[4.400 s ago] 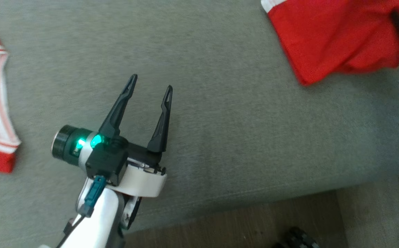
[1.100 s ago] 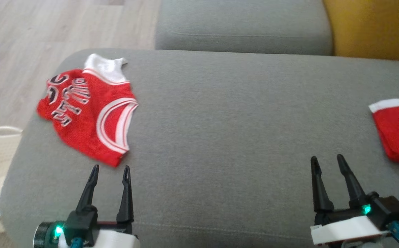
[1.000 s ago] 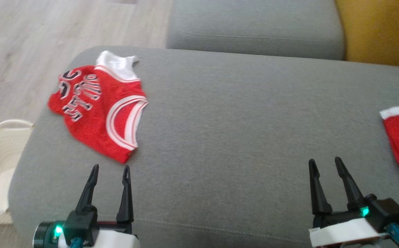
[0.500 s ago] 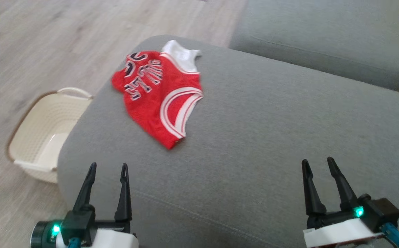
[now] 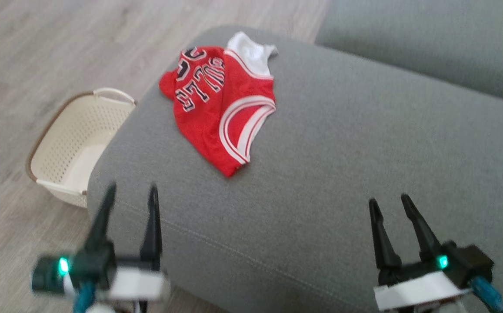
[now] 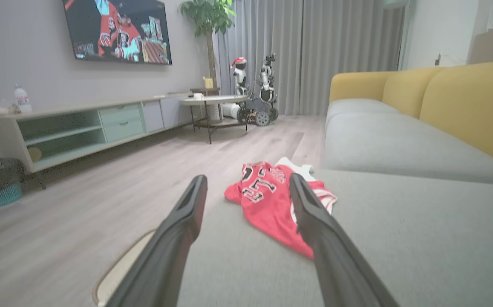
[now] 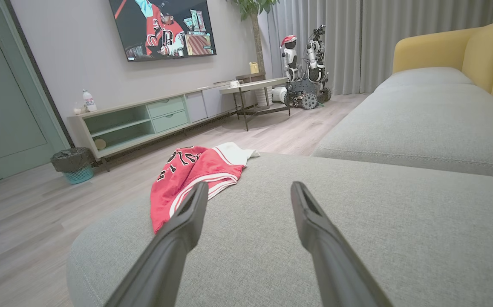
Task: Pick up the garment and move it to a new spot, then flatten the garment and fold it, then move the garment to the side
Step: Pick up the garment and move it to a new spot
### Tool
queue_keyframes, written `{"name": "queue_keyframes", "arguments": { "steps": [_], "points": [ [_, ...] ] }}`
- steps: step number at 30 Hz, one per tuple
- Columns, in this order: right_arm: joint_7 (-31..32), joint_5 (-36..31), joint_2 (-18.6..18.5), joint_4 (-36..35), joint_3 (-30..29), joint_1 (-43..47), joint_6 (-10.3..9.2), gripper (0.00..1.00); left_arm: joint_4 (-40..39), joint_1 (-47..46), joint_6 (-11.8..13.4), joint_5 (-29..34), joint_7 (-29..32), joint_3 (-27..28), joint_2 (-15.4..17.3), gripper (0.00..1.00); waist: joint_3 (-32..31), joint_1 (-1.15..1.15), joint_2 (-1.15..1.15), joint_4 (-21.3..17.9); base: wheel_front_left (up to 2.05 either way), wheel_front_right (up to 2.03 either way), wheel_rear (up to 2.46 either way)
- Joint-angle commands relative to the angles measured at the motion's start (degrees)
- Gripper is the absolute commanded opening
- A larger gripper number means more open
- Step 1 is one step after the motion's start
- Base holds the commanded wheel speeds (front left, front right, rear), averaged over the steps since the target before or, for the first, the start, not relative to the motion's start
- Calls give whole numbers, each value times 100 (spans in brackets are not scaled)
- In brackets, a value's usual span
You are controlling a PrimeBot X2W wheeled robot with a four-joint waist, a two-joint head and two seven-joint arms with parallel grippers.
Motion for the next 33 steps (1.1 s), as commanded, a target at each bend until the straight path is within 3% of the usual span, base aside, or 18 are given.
{"name": "queue_keyframes", "arguments": {
  "steps": [1,9,20,28,33],
  "points": [
    [-48,-83,-66,-220,171,-401,35,100,-231,-648,-27,42,-29,206,28,100,294,0,0,-147,0,0,0],
    [-48,-233,-386,-329,248,-955,35,100,227,-2429,-305,-34,-29,466,278,100,1312,0,0,-619,0,0,0],
    [-48,-397,-877,-510,325,-1695,35,100,3646,-5401,-1214,-941,263,785,516,100,2628,0,0,-1052,0,0,0],
    [-48,-463,-1131,-678,338,-2087,35,100,5696,-6879,-1439,-1596,844,607,653,100,3276,0,0,-1200,0,0,0],
    [-48,-493,-1187,-789,318,-2222,35,100,6267,-7227,-1447,-2203,1583,-99,655,100,3525,0,0,-1240,0,0,0]
  ]
}}
